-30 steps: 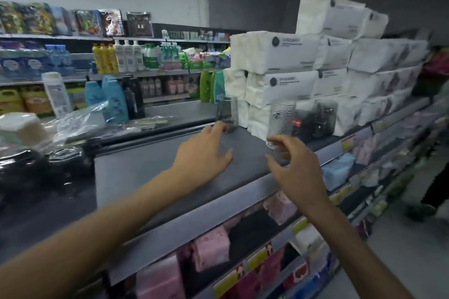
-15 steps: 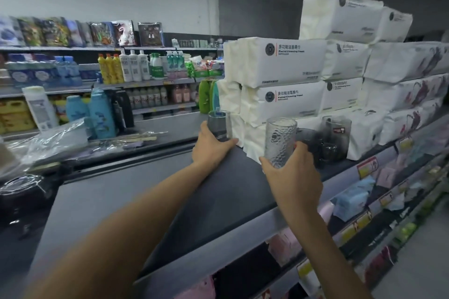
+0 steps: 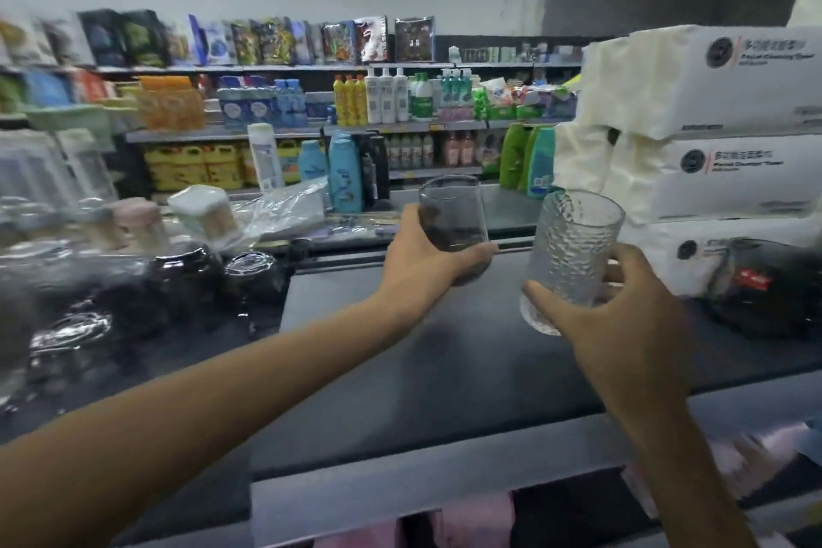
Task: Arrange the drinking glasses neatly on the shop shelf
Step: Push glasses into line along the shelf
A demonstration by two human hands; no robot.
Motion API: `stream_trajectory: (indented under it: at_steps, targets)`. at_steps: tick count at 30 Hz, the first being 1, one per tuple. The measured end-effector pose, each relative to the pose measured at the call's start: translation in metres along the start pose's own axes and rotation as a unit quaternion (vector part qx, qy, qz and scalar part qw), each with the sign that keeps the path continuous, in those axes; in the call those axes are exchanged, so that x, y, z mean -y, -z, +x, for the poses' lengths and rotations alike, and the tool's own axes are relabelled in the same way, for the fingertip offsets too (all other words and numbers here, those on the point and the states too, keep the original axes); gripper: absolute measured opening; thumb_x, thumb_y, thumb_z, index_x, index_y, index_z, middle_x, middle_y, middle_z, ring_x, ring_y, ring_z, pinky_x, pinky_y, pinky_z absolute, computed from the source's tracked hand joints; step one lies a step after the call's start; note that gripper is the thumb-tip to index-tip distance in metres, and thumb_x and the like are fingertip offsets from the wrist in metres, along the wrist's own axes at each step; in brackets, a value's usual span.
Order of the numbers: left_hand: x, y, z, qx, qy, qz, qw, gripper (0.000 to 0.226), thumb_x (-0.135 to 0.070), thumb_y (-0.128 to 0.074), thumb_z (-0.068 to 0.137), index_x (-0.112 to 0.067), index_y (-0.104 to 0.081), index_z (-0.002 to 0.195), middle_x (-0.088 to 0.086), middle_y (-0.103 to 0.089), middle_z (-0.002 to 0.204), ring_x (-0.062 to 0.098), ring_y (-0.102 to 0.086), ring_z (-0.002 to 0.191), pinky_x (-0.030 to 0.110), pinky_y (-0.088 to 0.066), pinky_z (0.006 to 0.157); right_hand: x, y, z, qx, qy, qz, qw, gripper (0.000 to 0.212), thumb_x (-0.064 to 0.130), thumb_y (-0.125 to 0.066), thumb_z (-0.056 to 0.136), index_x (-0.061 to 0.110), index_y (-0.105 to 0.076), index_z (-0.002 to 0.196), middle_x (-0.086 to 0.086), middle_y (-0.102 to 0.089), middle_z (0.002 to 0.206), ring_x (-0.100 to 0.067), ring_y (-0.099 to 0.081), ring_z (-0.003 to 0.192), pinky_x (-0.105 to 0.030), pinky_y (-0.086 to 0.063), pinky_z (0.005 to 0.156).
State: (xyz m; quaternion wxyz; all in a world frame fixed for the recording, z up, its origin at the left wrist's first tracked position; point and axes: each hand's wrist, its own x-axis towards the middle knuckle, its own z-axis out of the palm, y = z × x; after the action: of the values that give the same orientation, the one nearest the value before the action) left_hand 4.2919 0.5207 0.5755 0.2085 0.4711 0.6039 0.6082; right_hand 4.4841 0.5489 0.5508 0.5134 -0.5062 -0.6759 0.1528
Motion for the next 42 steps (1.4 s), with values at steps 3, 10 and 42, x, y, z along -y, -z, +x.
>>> stream_trajectory:
  at_steps: [3, 10, 42]
  targets:
    - [-0.009, 0.071, -0.048, -0.037, -0.004, -0.013, 0.999, 0.059, -0.021, -0.094, 0.072, -0.026, -0.058, 0.118, -0.011, -0.076, 0.104, 0.001, -0.073, 0.094, 0.017, -0.059, 0.078, 0.05, -0.017, -0.025, 0.042, 0.018, 0.073, 0.996, 0.063, 0.054, -0.093, 0.061, 0.028, -0.062, 0.109, 0.009, -0.073, 0.099, -0.012, -0.071, 0.084, -0.038, -0.058, 0.076]
    - [0.035, 0.201, -0.125, -0.152, 0.018, 0.106, 0.983, 0.065, -0.047, -0.096, 0.054, -0.034, -0.062, 0.108, -0.003, -0.072, 0.106, 0.008, -0.073, 0.093, 0.033, -0.06, 0.083, 0.135, -0.061, -0.078, 0.139, 0.056, 0.155, 0.977, 0.062, 0.053, -0.094, 0.056, 0.03, -0.065, 0.106, 0.02, -0.071, 0.091, 0.005, -0.068, 0.075, -0.022, -0.055, 0.066]
    - [0.076, 0.255, -0.085, -0.258, 0.022, 0.611, 0.748, 0.099, -0.097, -0.055, 0.057, -0.015, -0.058, 0.111, 0.005, -0.048, 0.123, 0.031, -0.036, 0.119, 0.047, -0.026, 0.096, 0.191, -0.127, -0.109, 0.269, 0.052, 0.275, 0.921, 0.07, 0.027, -0.098, 0.064, 0.032, -0.056, 0.12, 0.014, -0.073, 0.11, -0.001, -0.071, 0.098, -0.029, -0.057, 0.09]
